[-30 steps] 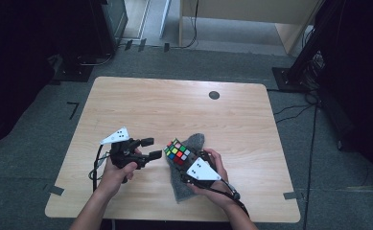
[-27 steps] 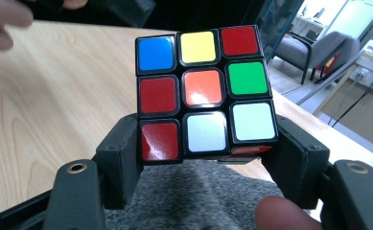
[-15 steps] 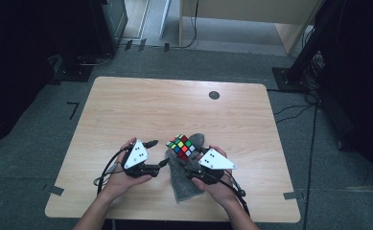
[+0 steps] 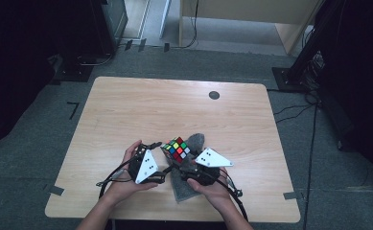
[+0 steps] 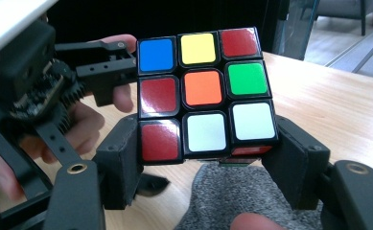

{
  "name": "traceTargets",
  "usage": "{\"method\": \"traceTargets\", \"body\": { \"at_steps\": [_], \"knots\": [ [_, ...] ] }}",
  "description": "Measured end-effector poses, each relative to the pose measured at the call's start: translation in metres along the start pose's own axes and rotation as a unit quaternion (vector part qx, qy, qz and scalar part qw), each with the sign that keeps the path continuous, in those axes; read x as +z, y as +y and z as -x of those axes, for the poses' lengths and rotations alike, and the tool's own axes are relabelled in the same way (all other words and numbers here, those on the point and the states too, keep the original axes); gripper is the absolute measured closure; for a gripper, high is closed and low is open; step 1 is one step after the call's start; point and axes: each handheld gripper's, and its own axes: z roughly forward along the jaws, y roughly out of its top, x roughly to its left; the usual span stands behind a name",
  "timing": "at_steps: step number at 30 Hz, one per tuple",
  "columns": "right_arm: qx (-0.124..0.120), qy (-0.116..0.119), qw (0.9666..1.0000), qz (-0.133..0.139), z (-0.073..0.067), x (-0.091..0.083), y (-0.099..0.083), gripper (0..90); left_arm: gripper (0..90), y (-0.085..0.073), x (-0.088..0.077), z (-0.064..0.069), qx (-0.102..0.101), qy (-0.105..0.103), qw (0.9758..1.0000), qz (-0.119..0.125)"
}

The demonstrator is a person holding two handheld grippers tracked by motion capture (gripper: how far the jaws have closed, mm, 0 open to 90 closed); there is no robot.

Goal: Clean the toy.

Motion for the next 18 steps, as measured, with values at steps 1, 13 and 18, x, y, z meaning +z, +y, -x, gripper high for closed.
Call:
{"method": "traceTargets", "body": {
  "at_steps": [1,13,18],
  "knots": [
    [0.002,0.001,1.0,-0.001,-0.0007,0.0004,0.0002,34.5,16.7,-0.0001,0.0003,0.0004,0.0,0.001,1.0,0.001],
    [0.046,0.009,0.9988,-0.016,-0.0048,0.0047,0.0002,34.4,17.1,-0.0011,0.0014,0.0033,0.006,0.006,0.9999,0.015],
    [0.06,0.015,0.9977,-0.027,-0.0063,0.0078,-0.0011,34.4,18.5,-0.001,0.0006,0.0039,0.009,0.01,0.9997,0.018]
  ]
}}
